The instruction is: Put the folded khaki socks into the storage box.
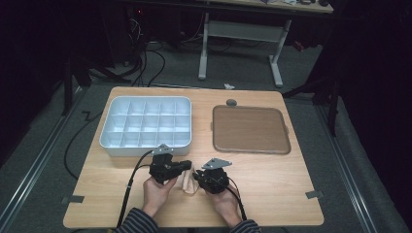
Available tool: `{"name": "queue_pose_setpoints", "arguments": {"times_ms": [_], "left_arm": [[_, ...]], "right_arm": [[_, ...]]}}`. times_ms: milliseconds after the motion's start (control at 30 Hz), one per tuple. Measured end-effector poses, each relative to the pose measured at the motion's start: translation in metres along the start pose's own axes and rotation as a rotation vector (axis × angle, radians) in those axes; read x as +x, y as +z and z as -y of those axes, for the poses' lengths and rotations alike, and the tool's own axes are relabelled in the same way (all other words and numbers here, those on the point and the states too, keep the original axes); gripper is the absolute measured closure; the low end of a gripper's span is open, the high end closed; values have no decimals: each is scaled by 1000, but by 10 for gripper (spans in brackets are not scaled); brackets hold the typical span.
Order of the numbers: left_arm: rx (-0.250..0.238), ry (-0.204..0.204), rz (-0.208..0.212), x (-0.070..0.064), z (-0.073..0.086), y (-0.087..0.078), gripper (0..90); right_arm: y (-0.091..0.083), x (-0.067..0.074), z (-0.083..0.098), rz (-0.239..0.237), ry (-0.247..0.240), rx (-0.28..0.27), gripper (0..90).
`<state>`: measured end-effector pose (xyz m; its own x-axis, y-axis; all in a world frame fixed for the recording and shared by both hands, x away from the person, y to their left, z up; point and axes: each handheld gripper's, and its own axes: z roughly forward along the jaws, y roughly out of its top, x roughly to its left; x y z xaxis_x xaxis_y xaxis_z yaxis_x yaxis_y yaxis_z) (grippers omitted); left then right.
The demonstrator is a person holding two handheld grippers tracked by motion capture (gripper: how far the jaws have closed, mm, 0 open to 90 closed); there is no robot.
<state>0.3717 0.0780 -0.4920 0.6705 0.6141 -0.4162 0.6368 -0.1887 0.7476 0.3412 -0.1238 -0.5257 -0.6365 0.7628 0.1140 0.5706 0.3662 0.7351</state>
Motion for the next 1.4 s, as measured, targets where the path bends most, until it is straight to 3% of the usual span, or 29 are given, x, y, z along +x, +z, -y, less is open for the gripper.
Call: {"name": "queue_pose_setpoints", "arguments": {"times_ms": [400,700,867,1133,1233,1400], "left_arm": [[1,24,14,-3,-4,10,863],[8,19,-10,2,-1,13,861],[27,30,-38,6,1,19,861],[53,46,-55,6,4,24,860],[60,58,-64,5,5,27,860],[61,68,-72,3,5,28,860]], "right_arm": [[3,-1,-2,-24,-8,-1,786],[8,3,-6,-44,-34,4,783],[7,1,-6,-45,-17,8,685],[-8,-1,1,-14,3,-12,654],[-18,-3,5,-17,19,-38,654],[-34,-1,8,-26,7,-71,656]]}}
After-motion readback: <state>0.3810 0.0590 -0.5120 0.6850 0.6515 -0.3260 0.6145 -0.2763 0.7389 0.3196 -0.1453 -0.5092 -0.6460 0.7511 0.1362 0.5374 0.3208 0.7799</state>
